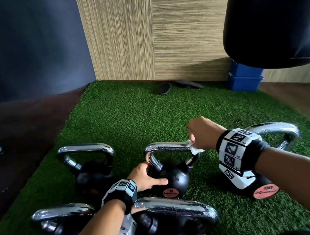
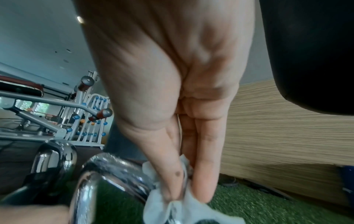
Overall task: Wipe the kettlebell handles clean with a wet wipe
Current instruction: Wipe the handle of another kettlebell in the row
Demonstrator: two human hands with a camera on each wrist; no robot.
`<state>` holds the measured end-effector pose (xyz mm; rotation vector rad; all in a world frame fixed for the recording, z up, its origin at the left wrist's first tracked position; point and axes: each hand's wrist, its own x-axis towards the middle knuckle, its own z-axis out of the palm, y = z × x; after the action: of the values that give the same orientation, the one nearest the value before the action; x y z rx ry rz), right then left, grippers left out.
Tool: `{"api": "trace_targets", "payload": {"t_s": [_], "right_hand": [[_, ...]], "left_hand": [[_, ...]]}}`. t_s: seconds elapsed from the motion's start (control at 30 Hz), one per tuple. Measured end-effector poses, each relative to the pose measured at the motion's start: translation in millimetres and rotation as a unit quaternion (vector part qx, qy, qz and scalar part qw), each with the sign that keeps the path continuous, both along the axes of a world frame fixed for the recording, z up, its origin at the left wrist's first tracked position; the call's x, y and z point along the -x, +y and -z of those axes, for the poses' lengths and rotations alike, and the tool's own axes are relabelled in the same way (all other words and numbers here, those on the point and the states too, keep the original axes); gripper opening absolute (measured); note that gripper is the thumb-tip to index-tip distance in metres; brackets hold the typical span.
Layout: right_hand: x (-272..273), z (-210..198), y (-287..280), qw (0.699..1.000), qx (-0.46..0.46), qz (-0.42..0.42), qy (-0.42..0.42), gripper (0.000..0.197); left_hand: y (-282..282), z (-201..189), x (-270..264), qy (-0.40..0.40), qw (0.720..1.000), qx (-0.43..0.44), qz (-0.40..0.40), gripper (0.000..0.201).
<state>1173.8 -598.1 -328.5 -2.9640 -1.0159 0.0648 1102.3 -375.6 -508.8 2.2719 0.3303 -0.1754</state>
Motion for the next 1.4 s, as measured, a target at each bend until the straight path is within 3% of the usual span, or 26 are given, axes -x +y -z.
{"api": "trace_targets", "payload": {"t_s": [0.2, 0.53, 0.63, 0.93, 1.1, 1.17, 1.23, 1.33, 1.4], "right_hand": [[1.0, 1.2, -11.4, 0.999, -0.045, 0.024, 0.020, 0.021], [-9.5, 14.5, -19.7, 0.989, 0.002, 0.082, 0.123, 0.019], [-19.6, 20.6, -28.7, 0.978, -0.072, 0.097, 0.172, 0.007], [-25.4, 60.8, -28.0, 0.931, -0.132, 0.154, 0.302, 0.019], [-20.8, 72.7, -23.7, 0.894, -0.196, 0.206, 0.346, 0.012], [-25.4, 68.8, -27.2, 0.904, -0.182, 0.207, 0.326, 0.014], [-31.7, 56.6, -30.5, 0.931, -0.153, 0.211, 0.257, 0.013], [-37.2, 20.6, -33.2, 0.970, -0.107, 0.183, 0.116, 0.015], [-34.8, -4.8, -30.1, 0.979, -0.145, 0.130, 0.060, 0.017]], "left_hand": [[0.4, -2.5, 0.0, 0.014, 1.000, -0.019, -0.003, 0.102], [-3.7, -7.0, 2.3, 0.024, 0.999, -0.045, -0.005, 0.099], [-3.6, -7.2, 2.2, 0.029, 0.998, -0.057, -0.004, 0.102], [-8.0, -10.0, 4.7, 0.032, 0.996, -0.079, 0.028, 0.091], [-1.9, -13.5, 9.2, 0.085, 0.996, 0.000, 0.035, 0.096], [2.8, -24.5, 8.8, 0.094, 0.995, 0.041, 0.012, 0.084], [7.9, -43.2, 8.9, 0.044, 0.999, 0.030, -0.004, 0.059], [12.1, -92.0, 11.9, -0.092, 0.993, -0.076, -0.027, 0.040], [9.4, -123.9, 15.2, -0.204, 0.977, -0.061, -0.019, 0.033]]}}
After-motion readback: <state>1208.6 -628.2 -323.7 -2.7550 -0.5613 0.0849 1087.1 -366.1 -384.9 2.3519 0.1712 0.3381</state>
